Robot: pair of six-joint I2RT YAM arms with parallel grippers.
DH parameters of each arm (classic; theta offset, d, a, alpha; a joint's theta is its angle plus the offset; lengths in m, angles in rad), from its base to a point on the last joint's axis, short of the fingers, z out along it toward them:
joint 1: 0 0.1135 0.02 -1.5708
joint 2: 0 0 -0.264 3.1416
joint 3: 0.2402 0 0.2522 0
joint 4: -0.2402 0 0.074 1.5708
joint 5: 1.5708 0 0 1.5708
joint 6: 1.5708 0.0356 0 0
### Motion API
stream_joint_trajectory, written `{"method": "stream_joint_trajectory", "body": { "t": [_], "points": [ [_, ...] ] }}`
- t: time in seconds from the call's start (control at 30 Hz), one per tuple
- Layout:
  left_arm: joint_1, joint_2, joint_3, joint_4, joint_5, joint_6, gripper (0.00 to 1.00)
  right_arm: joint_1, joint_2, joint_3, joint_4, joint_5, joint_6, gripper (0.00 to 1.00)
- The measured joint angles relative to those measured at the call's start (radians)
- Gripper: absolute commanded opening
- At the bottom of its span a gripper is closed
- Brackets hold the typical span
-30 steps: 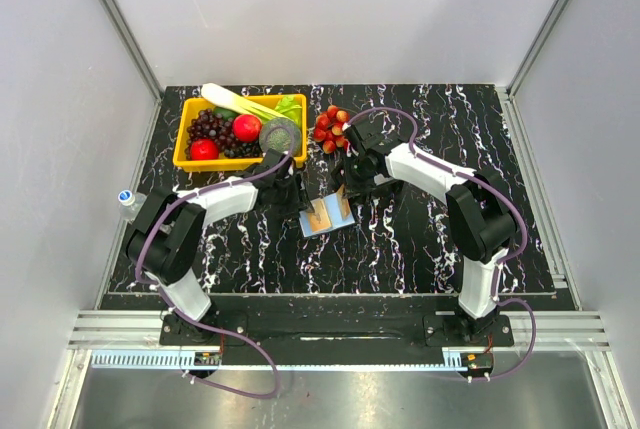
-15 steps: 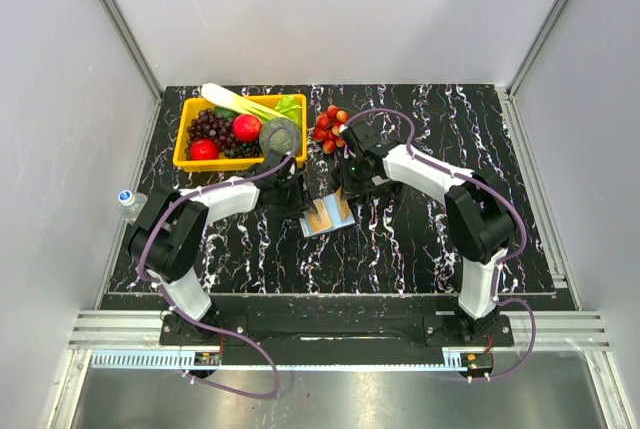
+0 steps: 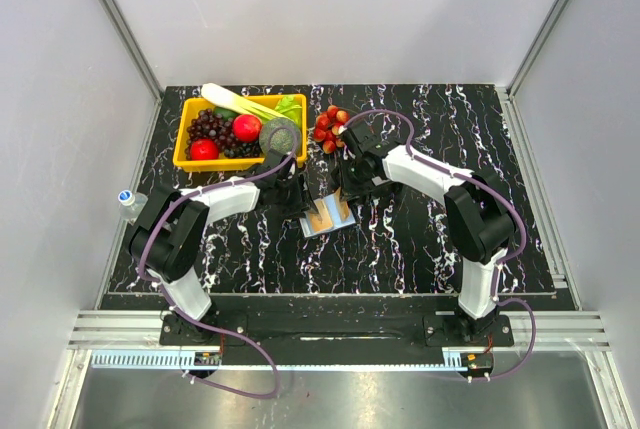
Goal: Put the credit cards into the card holder
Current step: Insert the credit card into the card holder.
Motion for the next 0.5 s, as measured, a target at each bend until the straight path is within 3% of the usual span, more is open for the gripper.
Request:
{"method": "stream_joint_trajectory", "body": {
  "t": [0.13,0.27,0.5],
  "points": [
    [0.000,0.000,0.000,0.000,0.003,0.000,0.47,0.003,0.000,-0.007,0.000,0.000,0.000,0.13],
    [0.000,0.000,0.000,0.003,0.005,0.000,0.46,0.007,0.000,-0.008,0.000,-0.001,0.000,0.01],
    [0.000,0.000,-0.001,0.009,0.007,0.000,0.45,0.008,0.000,-0.009,0.000,0.003,0.000,0.00]
  ]
}}
